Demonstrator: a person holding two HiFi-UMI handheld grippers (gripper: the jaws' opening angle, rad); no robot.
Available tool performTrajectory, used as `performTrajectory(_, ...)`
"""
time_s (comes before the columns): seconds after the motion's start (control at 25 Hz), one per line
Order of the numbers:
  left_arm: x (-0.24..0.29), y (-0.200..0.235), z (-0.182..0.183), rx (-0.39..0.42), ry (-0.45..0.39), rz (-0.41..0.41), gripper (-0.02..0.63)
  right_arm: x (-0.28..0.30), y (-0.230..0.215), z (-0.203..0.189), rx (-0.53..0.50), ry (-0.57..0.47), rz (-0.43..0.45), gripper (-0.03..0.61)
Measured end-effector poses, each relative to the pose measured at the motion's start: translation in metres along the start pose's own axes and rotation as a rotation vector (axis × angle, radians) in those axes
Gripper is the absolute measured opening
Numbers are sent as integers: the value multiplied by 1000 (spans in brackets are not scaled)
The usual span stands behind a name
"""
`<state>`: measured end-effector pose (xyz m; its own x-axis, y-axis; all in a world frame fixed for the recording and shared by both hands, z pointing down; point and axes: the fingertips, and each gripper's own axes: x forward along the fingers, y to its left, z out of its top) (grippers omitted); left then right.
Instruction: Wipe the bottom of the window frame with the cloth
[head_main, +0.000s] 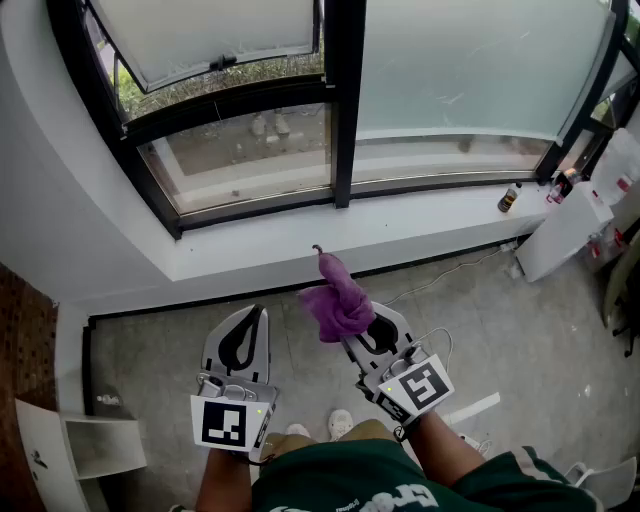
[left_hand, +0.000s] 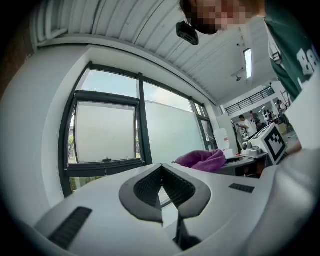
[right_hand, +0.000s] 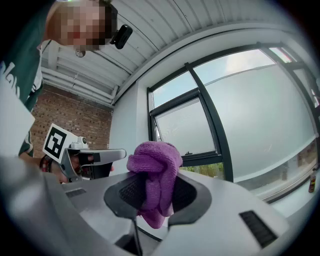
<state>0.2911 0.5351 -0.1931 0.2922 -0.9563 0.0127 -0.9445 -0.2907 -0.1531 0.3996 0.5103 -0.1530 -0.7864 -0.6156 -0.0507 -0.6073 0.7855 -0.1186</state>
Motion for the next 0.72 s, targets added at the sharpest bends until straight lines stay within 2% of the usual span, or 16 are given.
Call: performTrajectory(0.72,16,3,-5,-4,10,8,9,8,-8,-1,-25,-10,33,117)
